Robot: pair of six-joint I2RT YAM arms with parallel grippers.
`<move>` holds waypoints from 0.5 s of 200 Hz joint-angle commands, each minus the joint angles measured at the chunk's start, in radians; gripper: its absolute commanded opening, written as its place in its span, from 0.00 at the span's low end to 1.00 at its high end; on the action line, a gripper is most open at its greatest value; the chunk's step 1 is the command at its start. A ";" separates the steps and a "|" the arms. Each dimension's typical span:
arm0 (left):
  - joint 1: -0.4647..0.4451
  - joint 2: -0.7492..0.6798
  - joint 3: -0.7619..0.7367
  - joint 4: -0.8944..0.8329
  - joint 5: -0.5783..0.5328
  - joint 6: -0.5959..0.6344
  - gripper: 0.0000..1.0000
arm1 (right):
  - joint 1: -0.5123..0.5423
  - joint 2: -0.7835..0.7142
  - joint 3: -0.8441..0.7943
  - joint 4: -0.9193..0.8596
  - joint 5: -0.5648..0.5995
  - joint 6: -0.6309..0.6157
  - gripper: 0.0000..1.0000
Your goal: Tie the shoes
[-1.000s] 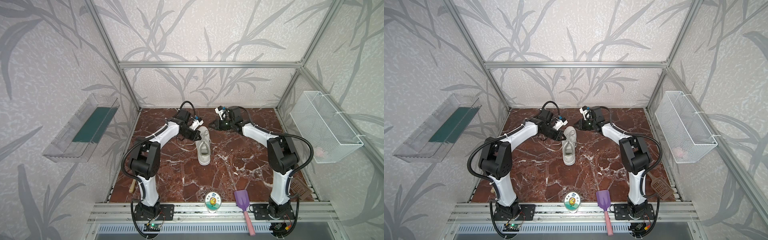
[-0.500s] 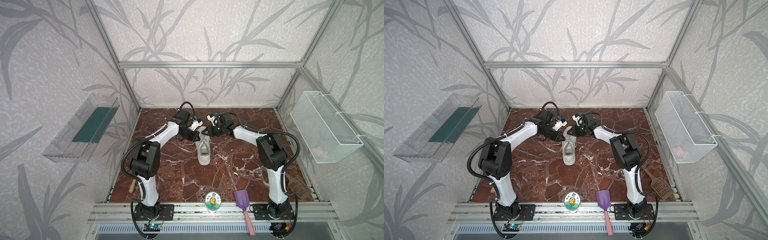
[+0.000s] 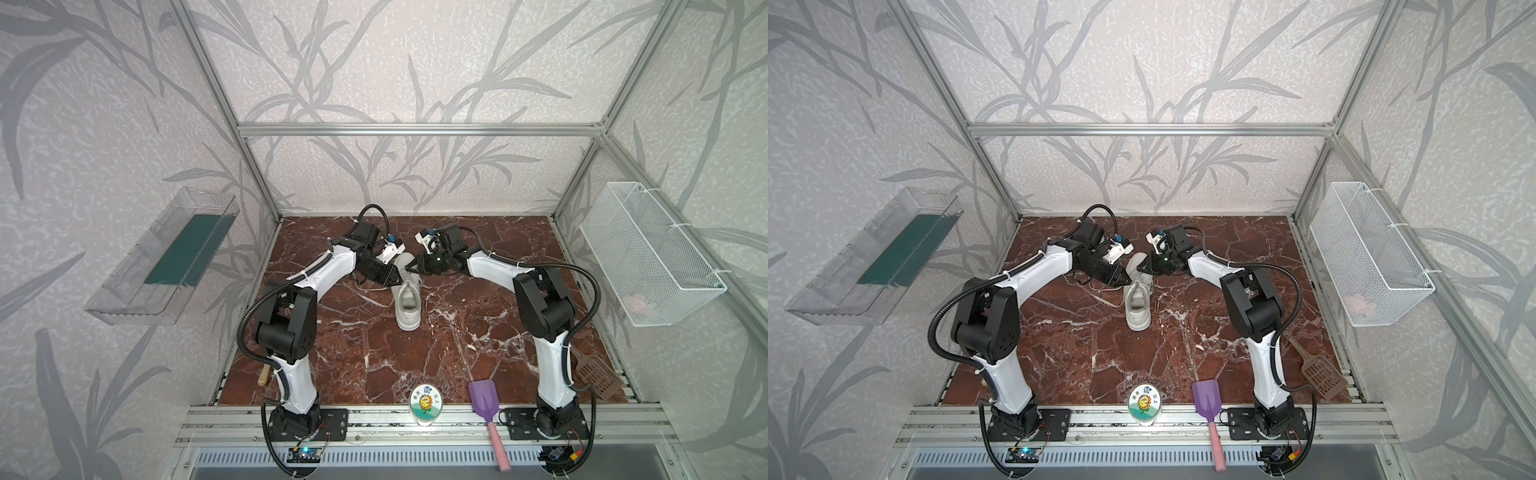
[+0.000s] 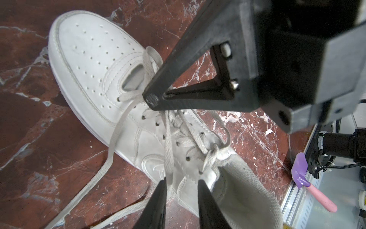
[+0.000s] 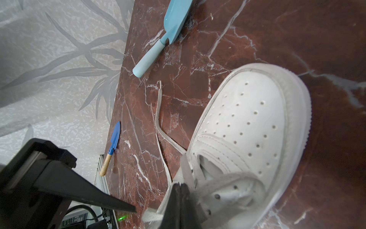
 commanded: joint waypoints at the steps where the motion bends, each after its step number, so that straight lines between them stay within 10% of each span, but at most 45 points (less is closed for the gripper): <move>1: 0.032 -0.035 0.030 -0.018 0.043 0.066 0.31 | -0.006 -0.017 0.008 -0.053 -0.001 -0.026 0.03; 100: 0.116 0.186 0.199 -0.064 0.147 0.427 0.37 | -0.007 -0.021 0.011 -0.043 -0.023 -0.029 0.03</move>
